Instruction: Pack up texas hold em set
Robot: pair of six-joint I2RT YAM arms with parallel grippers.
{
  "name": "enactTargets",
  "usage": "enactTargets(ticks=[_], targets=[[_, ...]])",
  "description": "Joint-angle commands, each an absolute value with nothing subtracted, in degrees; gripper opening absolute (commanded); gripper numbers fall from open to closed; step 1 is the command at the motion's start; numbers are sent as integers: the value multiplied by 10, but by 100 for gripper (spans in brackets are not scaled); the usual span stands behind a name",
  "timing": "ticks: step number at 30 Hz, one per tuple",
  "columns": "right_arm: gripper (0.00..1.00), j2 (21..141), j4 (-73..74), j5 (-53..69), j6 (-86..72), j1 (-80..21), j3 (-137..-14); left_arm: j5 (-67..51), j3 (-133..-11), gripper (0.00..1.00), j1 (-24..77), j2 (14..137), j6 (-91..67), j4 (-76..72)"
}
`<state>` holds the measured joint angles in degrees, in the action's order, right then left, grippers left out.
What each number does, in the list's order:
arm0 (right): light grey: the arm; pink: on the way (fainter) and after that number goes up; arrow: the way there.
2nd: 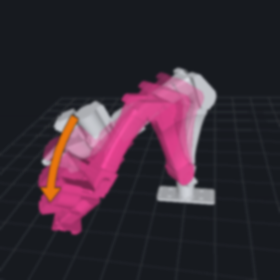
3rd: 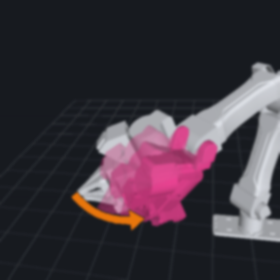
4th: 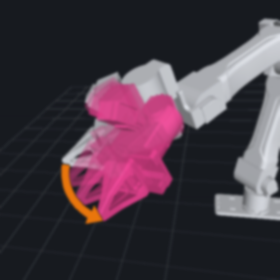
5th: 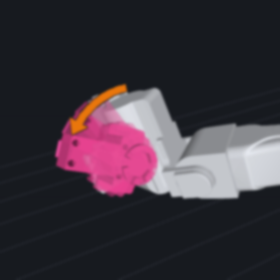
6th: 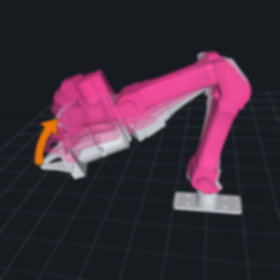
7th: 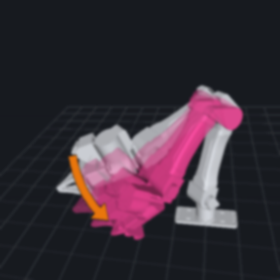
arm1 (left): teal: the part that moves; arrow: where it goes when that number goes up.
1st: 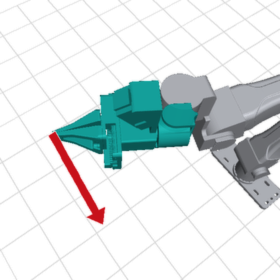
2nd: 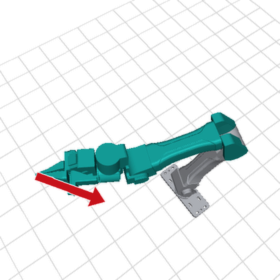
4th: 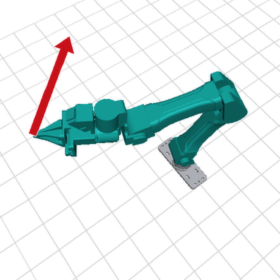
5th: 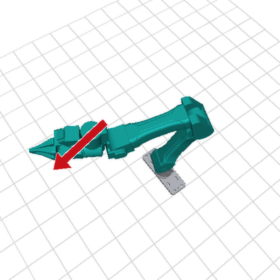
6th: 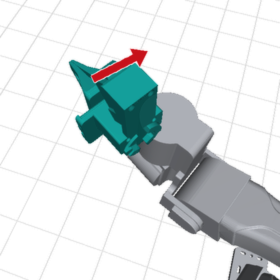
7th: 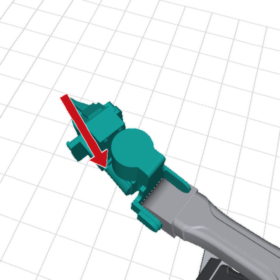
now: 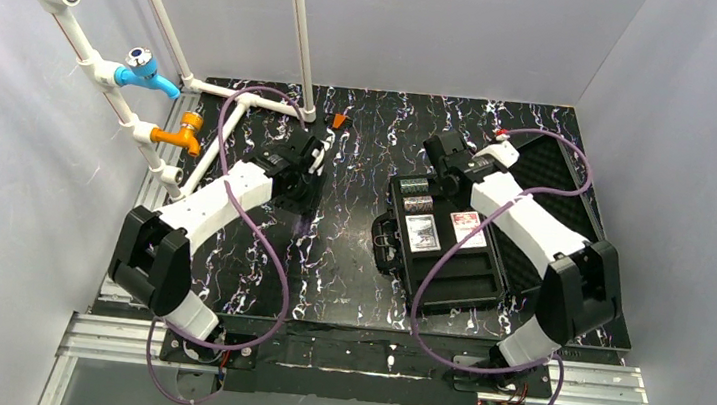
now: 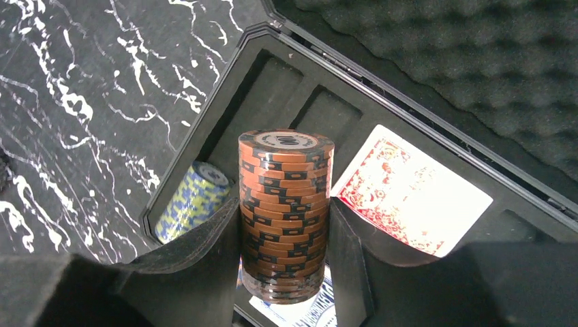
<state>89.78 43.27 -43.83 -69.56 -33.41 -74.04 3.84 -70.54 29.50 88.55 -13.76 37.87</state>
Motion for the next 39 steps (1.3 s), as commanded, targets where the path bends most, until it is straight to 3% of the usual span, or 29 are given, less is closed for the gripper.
enactTargets(ticks=[1,13,39], targets=[[1,926,458,-427,-786,-311,-804,37,-684,0,298,829,-115,334],[1,1035,441,-350,-818,-265,-865,90,-674,0,298,802,-101,332],[1,1091,367,-310,-859,-240,-870,94,-677,0,298,806,-90,334]])
